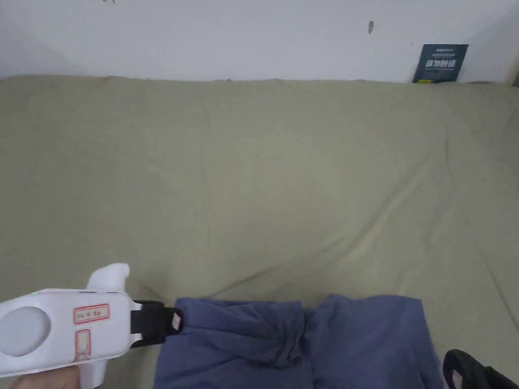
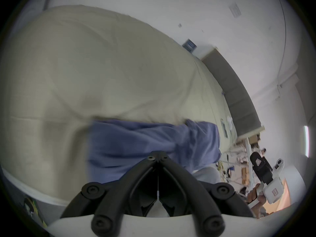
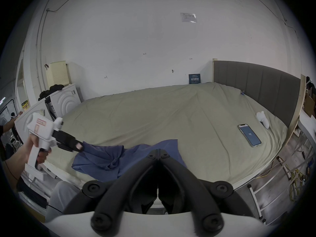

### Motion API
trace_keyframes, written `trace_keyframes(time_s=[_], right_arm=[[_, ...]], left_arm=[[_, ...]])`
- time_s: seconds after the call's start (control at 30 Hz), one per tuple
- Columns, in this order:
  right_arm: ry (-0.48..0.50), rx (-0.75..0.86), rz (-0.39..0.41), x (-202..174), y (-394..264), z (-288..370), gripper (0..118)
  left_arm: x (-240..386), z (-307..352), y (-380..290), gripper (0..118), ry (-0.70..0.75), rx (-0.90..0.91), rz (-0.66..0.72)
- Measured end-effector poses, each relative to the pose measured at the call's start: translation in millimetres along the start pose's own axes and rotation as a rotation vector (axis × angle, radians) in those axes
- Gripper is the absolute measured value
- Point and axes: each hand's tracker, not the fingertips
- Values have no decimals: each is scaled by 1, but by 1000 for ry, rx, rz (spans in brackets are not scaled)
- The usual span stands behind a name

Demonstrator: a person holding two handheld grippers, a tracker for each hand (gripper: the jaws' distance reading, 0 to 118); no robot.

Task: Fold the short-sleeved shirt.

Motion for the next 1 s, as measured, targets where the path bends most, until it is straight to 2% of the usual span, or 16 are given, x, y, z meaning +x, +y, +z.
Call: trace_keyframes(time_s=[0.07,0.17,0.2,0.23,0.27,0.3,0.33,0.43,0.63,0.67,0.7,0.73,0.8,0.87,0.97,1.0], right_arm=[[11,-1,7,-6,1,-3,0],[22,-7,15,-14,2,-6,0],[23,-10,18,-15,2,-7,0],[24,-13,20,-17,2,-8,0],[23,-17,23,-18,2,-9,0],[23,-21,24,-19,2,-10,0],[20,-28,28,-19,2,-11,0],[11,-38,35,-19,1,-11,0],[-9,-53,36,-16,2,-12,0],[-11,-54,36,-16,3,-12,0],[-14,-52,37,-16,3,-12,0],[-16,-48,36,-15,3,-12,0],[-14,-45,26,-14,3,-11,0],[-12,-44,26,-14,3,-8,0],[-7,-32,24,-13,3,-2,0],[-4,-29,20,-12,4,-1,0]], left_arm=[[-20,5,-3,0,71,7,37],[-40,-4,-5,4,-51,-35,88],[-42,-10,-5,20,-102,-52,86],[-42,-19,-6,80,-177,-58,123],[-42,-30,-8,118,-227,-86,140],[-40,-37,-10,116,-307,-75,54],[-39,-40,-8,113,-305,-93,130],[-39,-66,-8,112,-273,-125,122],[-40,-96,-2,109,-452,-173,116],[-37,-95,-2,100,-470,-175,101],[-37,-94,-2,72,-495,-191,116],[-40,-100,2,11,-471,-220,136],[-38,-104,-6,12,-324,-196,85],[-59,-104,-1,12,-410,-192,156],[-73,-81,9,12,-370,-154,144],[-49,-67,-4,12,-359,-146,144]])
